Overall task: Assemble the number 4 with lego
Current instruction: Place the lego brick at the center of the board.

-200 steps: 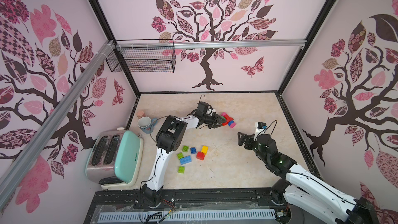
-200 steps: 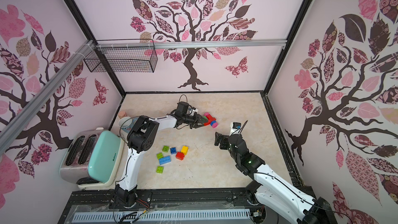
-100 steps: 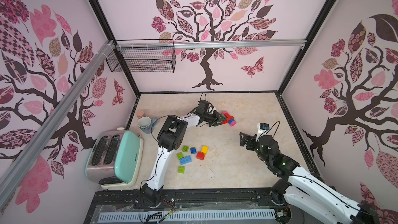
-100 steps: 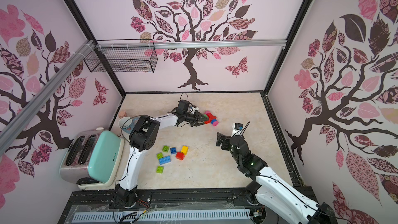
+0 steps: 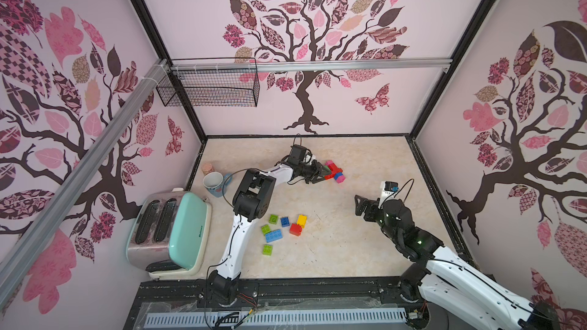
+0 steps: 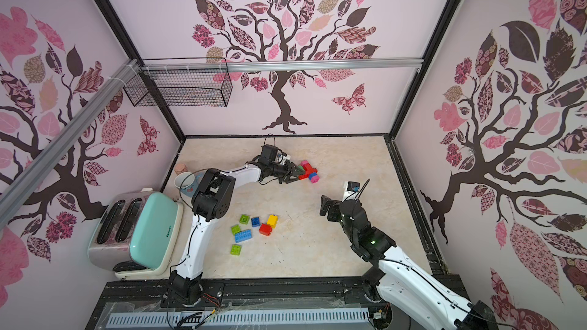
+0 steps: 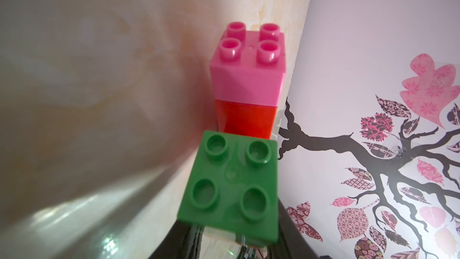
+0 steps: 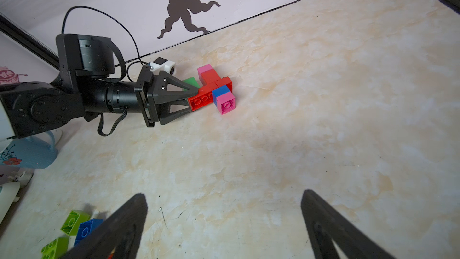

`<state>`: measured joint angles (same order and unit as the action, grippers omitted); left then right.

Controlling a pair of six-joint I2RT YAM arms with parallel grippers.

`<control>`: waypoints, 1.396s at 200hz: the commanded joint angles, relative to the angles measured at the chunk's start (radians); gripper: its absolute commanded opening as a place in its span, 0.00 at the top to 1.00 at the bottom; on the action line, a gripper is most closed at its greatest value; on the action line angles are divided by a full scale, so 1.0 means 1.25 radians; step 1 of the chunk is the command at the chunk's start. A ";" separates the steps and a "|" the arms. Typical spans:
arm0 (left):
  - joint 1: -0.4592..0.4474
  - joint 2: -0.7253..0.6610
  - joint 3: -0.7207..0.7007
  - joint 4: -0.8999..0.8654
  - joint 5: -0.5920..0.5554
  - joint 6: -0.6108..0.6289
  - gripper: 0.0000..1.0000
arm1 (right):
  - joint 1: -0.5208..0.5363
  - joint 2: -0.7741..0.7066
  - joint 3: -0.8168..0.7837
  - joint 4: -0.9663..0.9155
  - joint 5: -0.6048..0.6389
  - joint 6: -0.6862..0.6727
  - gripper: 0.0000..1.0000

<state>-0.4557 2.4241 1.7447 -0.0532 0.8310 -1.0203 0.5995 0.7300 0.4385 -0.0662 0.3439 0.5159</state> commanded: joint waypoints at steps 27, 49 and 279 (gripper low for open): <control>0.005 0.021 0.038 -0.022 -0.021 0.017 0.55 | -0.003 -0.008 0.030 -0.013 0.014 0.000 0.01; 0.006 0.028 0.050 -0.030 -0.032 0.023 0.53 | -0.003 -0.007 0.030 -0.013 0.014 -0.001 0.00; -0.042 -0.363 -0.154 -0.269 -0.652 0.424 0.02 | -0.003 0.144 0.035 0.114 -0.199 -0.047 0.01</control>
<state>-0.4625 2.1895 1.6958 -0.3496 0.3302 -0.6491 0.5995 0.8532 0.4591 -0.0303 0.2379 0.4736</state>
